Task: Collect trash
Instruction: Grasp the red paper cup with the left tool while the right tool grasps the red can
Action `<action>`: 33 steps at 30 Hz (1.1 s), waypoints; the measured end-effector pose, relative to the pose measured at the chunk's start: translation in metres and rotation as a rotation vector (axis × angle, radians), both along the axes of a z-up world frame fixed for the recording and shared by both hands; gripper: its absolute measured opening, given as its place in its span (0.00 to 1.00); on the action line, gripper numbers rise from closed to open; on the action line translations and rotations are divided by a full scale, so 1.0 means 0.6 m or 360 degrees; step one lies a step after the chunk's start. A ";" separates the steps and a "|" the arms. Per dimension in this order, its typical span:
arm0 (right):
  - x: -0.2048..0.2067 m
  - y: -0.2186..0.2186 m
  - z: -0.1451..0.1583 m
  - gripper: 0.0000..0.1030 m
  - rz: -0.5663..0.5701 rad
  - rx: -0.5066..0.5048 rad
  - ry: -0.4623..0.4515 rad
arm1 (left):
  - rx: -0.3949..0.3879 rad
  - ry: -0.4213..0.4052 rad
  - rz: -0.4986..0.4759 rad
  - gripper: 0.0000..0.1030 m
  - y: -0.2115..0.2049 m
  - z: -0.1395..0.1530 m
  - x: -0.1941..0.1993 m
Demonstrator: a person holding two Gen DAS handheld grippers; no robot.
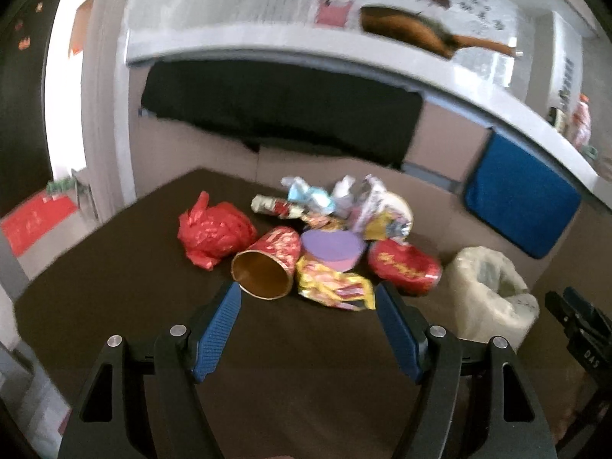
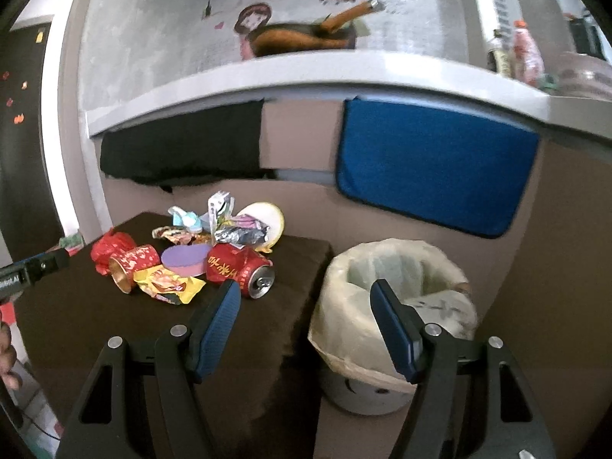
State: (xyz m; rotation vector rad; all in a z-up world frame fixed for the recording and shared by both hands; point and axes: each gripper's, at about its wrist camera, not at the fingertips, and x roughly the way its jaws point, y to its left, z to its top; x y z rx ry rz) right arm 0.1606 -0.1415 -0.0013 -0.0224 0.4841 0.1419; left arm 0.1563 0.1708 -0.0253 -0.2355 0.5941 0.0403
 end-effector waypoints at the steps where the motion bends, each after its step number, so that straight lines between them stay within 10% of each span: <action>1: 0.021 0.008 -0.009 0.66 0.0010 -0.0005 0.0024 | -0.0028 0.0039 0.0005 0.71 0.011 -0.016 0.021; 18: 0.218 0.106 -0.090 0.65 0.0270 -0.0079 0.0213 | -0.0468 0.0279 0.0069 0.39 0.073 -0.134 0.196; 33: 0.366 0.135 -0.161 0.65 0.0532 0.0123 0.0601 | -0.0456 0.0385 -0.0091 0.14 0.065 -0.155 0.211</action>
